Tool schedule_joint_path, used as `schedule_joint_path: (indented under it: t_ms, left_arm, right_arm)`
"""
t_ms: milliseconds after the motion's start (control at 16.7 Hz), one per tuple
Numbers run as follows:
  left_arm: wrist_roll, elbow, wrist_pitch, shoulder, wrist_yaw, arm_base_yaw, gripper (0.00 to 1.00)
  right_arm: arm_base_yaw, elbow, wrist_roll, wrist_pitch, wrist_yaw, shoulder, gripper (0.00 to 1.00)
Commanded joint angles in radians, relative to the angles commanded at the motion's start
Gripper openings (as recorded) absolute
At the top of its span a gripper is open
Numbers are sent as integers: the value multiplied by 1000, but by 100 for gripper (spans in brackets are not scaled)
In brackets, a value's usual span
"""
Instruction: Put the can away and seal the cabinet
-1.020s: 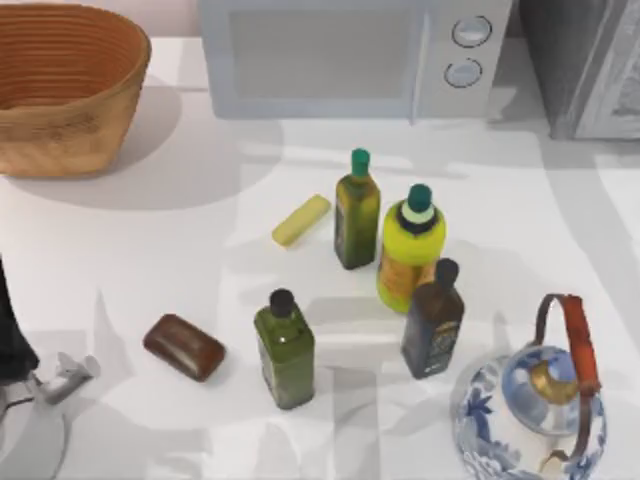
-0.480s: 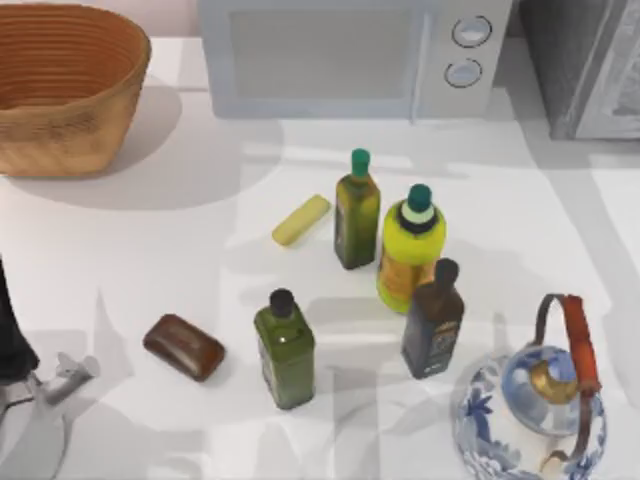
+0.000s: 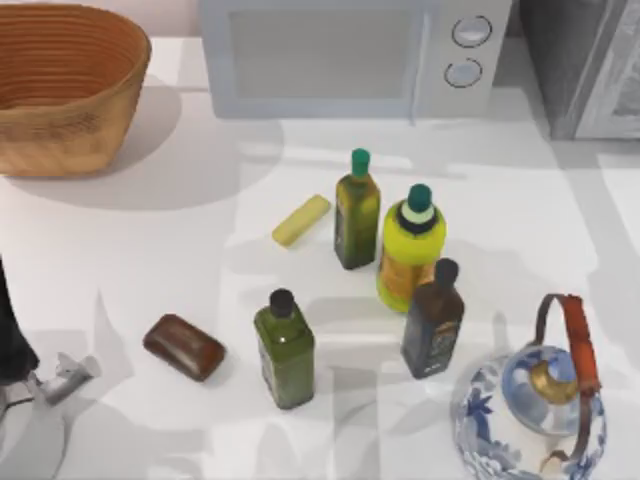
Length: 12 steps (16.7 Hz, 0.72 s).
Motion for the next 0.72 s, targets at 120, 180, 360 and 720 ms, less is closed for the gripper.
schedule_joint_path:
  t_ms: [120,180,360,720]
  left_arm:
    - [0,0,0,0,0,0,100]
    - [0,0,0,0,0,0,100]
    - [0,0,0,0,0,0,100]
    - [0,0,0,0,0,0,100]
  right_arm:
    - [-3,9,0,-4,-1,10,0]
    - [-3,9,0,-4,-1,10,0]
    - [-3,9,0,-4,-1,10,8]
    - [-3,9,0,-4,-1,10,53]
